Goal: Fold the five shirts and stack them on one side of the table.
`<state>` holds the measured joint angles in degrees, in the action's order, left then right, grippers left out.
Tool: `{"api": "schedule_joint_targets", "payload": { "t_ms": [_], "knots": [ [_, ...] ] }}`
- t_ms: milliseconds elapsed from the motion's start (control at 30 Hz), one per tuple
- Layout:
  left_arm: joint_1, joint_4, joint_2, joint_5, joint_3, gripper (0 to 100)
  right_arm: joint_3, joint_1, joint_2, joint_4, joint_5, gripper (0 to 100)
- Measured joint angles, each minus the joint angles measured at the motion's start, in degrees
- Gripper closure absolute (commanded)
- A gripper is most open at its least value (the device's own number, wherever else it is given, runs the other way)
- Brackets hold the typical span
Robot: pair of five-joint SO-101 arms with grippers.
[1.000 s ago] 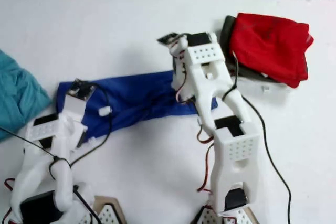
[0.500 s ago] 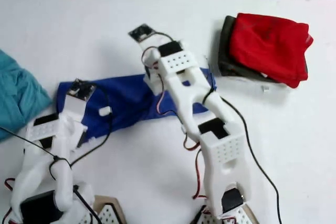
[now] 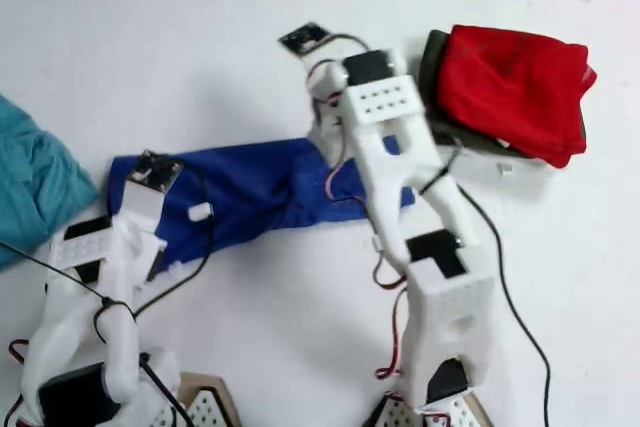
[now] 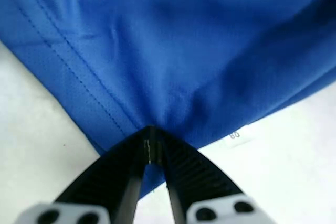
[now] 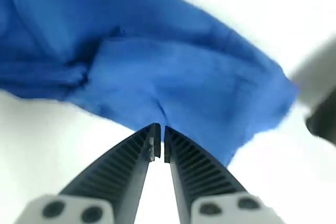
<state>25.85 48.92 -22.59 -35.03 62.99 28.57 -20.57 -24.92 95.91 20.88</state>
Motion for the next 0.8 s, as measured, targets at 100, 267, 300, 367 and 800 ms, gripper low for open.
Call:
{"api": "schedule_joint_targets", "payload": {
  "t_ms": [100, 267, 300, 367, 800],
  "knots": [
    [0.0, 0.0, 0.0, 0.0, 0.0, 97, -2.81, 2.46, 1.67, 1.41, 2.73, 98.0],
    [0.0, 0.0, 0.0, 0.0, 0.0, 97, -13.8, 6.59, 1.76, -2.55, 5.01, 98.0],
    [0.0, 0.0, 0.0, 0.0, 0.0, 97, -16.62, 7.3, 1.76, -4.66, 5.36, 98.0],
    [0.0, 0.0, 0.0, 0.0, 0.0, 97, -21.98, 8.7, 1.76, -9.14, 7.47, 98.0],
    [0.0, 0.0, -0.09, 0.0, 0.0, 97, -36.31, 16.26, 8.09, -17.85, 16.35, 98.0]
  ]
}}
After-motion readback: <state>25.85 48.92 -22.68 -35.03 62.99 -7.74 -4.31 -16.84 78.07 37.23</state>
